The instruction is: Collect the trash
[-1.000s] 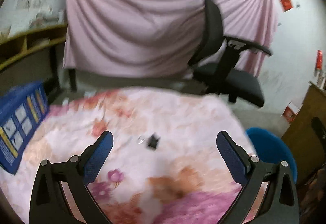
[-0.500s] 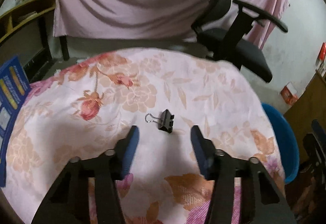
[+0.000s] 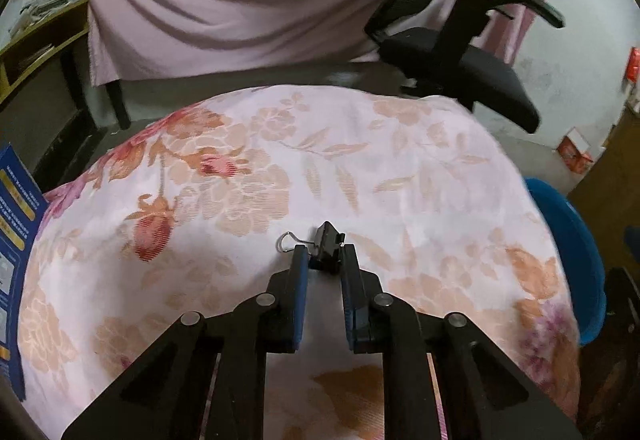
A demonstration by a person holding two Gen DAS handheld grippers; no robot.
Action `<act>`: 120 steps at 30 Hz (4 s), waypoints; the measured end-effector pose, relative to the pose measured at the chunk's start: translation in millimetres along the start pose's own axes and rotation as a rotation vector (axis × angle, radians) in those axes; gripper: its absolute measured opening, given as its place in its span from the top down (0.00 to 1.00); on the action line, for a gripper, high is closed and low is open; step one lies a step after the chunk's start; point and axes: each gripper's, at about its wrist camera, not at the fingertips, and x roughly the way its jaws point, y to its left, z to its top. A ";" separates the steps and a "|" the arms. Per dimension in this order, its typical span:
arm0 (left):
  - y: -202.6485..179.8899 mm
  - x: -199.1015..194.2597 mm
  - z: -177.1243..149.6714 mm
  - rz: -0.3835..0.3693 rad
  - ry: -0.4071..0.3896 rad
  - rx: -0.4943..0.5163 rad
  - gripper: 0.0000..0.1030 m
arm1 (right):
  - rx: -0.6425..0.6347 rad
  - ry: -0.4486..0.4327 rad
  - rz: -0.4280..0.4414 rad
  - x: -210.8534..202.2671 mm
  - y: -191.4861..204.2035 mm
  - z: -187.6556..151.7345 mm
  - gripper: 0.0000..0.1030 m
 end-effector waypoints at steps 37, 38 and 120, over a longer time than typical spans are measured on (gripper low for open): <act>-158.0 -109.8 -25.6 -0.354 -0.304 0.120 0.57 | 0.336 -0.283 -0.302 -145.1 -138.1 -2.0 0.00; -156.8 -116.1 -30.8 -0.347 -0.321 0.128 0.56 | 0.323 -0.289 -0.304 -149.4 -134.6 -1.9 0.00; 17.3 -254.3 -270.7 0.006 -0.576 0.057 0.02 | 0.041 -0.297 -0.160 -257.3 97.2 -135.3 0.00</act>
